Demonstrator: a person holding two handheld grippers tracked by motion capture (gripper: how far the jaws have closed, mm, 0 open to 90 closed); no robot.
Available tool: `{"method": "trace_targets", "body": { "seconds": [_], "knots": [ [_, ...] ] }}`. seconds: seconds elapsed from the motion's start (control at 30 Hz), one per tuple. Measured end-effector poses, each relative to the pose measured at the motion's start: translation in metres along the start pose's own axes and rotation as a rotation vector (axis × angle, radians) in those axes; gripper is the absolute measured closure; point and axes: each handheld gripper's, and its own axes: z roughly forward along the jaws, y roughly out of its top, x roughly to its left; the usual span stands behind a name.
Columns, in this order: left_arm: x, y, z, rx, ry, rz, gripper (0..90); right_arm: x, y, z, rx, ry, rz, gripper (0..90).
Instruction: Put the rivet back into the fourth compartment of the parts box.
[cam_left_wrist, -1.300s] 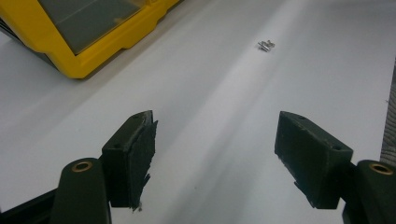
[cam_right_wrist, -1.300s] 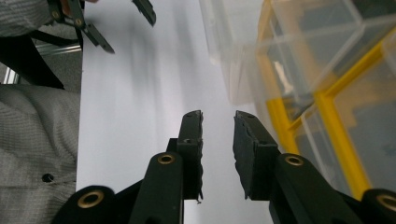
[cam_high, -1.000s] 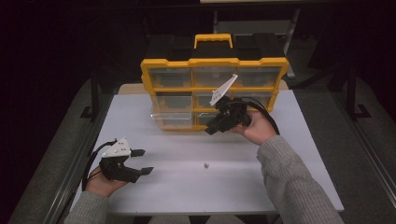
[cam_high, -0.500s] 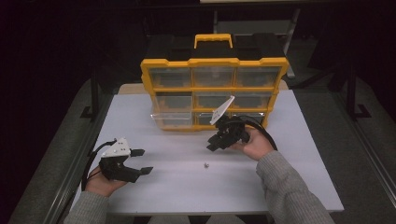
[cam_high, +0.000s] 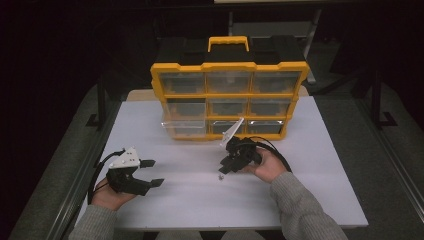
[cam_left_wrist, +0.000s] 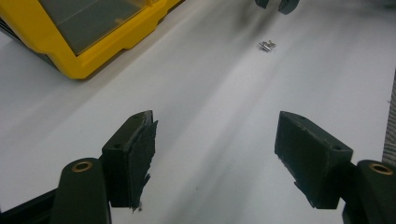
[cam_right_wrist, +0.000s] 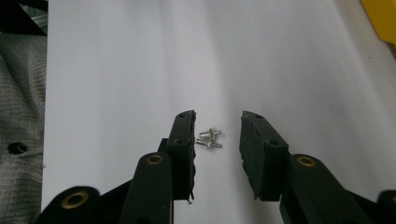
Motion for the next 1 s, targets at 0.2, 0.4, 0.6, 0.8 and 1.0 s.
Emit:
{"method": "trace_targets", "body": {
  "seconds": [0.2, 0.4, 0.6, 0.8, 1.0],
  "knots": [
    [0.000, 0.000, -0.001, 0.003, 0.001, -0.001, 28.7, 0.001, -0.004, 0.014, 0.023, 0.003, 0.005, 63.6],
    [0.000, 0.000, 0.001, -0.005, 0.001, 0.002, 28.7, 0.002, -0.007, 0.025, 0.026, -0.005, -0.022, 63.9],
    [-0.001, 0.000, 0.000, -0.005, 0.001, -0.007, 28.7, 0.004, -0.008, 0.034, 0.038, -0.004, -0.019, 64.9],
    [-0.001, 0.000, 0.000, -0.005, -0.001, -0.006, 28.8, 0.004, -0.009, 0.036, 0.046, -0.018, -0.020, 67.5],
    [0.000, 0.000, -0.001, -0.009, 0.002, -0.003, 28.7, 0.004, -0.010, 0.037, 0.052, -0.019, -0.013, 69.9]
  ]
}}
